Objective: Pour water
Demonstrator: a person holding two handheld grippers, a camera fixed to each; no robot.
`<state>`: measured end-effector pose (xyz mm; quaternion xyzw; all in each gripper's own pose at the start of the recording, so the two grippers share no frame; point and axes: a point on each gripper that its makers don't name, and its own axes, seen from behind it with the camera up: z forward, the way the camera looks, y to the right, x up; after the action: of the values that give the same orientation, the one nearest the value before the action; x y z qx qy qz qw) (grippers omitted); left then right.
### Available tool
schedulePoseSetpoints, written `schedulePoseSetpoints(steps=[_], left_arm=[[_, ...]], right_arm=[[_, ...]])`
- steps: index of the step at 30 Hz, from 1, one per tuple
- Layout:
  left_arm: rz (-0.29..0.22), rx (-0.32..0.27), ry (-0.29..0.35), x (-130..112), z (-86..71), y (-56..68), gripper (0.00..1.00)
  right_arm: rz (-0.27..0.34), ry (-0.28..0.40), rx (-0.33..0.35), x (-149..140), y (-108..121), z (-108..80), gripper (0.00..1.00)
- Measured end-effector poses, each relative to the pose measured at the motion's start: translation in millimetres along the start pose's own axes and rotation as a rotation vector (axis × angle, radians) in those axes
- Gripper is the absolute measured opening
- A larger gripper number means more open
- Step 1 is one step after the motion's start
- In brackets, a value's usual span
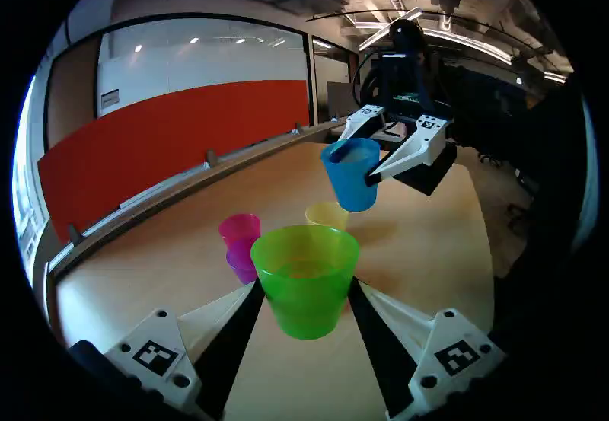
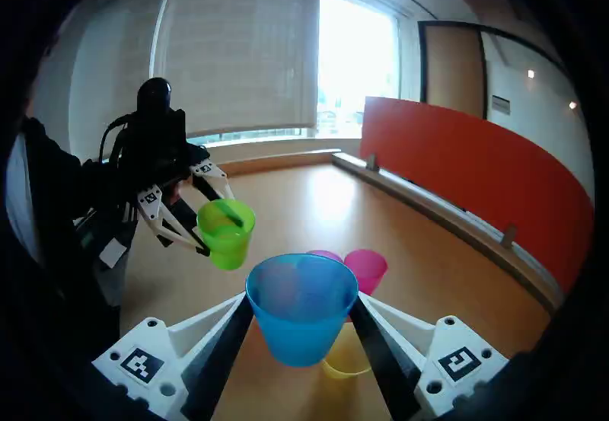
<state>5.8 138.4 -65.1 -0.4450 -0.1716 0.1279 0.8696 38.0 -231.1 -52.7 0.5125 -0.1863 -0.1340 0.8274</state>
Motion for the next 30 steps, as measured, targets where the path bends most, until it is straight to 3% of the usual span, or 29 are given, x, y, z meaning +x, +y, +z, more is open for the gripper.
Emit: schedulePoseSetpoints(steps=[15,30], left_arm=[[0.007,-0.024,-0.091,-28.5,1.3,4.7,0.79],[-0.001,-0.038,-0.159,-55.7,2.3,1.0,0.79]], right_arm=[[-0.038,-0.082,0.058,-29.3,-17.2,14.7,0.89],[-0.087,-0.157,0.115,-53.4,-29.0,36.0,0.90]])
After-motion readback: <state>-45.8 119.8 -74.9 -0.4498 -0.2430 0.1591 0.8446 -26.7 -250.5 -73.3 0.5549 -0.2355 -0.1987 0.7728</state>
